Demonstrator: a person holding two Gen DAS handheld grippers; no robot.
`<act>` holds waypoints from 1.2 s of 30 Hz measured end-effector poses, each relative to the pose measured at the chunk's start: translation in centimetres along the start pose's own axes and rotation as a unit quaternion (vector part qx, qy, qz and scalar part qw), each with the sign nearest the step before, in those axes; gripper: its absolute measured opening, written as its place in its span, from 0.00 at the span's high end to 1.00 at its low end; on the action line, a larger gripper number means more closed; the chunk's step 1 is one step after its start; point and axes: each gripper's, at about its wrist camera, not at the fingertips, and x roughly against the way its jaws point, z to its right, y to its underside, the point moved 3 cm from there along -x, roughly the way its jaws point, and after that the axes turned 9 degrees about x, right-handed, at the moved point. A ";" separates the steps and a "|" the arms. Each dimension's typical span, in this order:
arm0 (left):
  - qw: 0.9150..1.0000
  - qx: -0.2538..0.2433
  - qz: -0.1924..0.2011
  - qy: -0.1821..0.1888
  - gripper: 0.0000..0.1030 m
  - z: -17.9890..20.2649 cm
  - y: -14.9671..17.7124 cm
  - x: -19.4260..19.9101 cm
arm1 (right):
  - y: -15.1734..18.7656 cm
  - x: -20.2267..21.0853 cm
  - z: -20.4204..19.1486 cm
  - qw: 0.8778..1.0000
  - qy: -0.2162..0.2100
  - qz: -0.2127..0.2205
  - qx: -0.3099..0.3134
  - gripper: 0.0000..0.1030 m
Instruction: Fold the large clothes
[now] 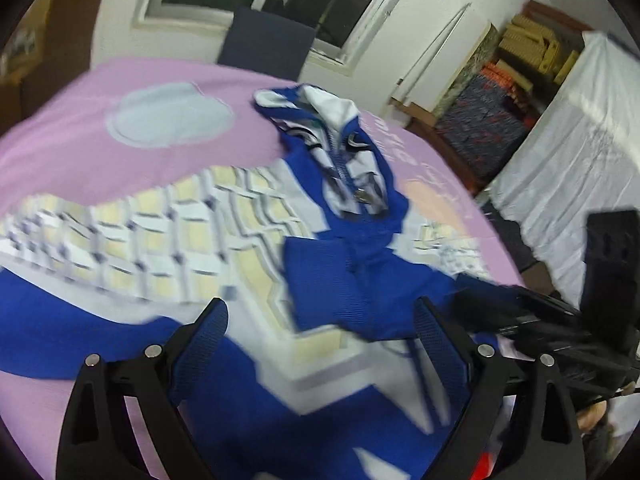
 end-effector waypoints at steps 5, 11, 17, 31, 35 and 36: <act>0.999 0.004 -0.046 -0.011 0.09 1.5 -0.3 -3.1 | 1.5 5.1 6.1 0.996 0.058 0.034 -0.061 0.54; 0.997 0.008 -0.067 -0.033 0.34 2.2 -0.9 -6.1 | 4.4 6.7 12.1 0.987 0.074 0.031 -0.141 0.65; 0.999 0.013 -0.033 -0.038 0.94 2.1 -1.3 -3.4 | 4.4 6.1 15.5 0.978 0.090 0.033 -0.186 0.81; 0.993 0.023 -0.008 -0.113 0.94 -2.4 0.4 -1.3 | 2.7 0.6 17.8 0.976 0.103 -0.009 -0.193 0.85; 0.991 0.003 -0.005 -0.134 0.93 -2.2 1.0 -1.8 | 2.3 -1.8 19.1 0.973 0.142 -0.033 -0.180 0.97; 0.991 0.006 -0.007 -0.133 0.93 -2.3 1.0 -1.8 | 2.1 -1.9 19.3 0.972 0.145 -0.033 -0.182 0.98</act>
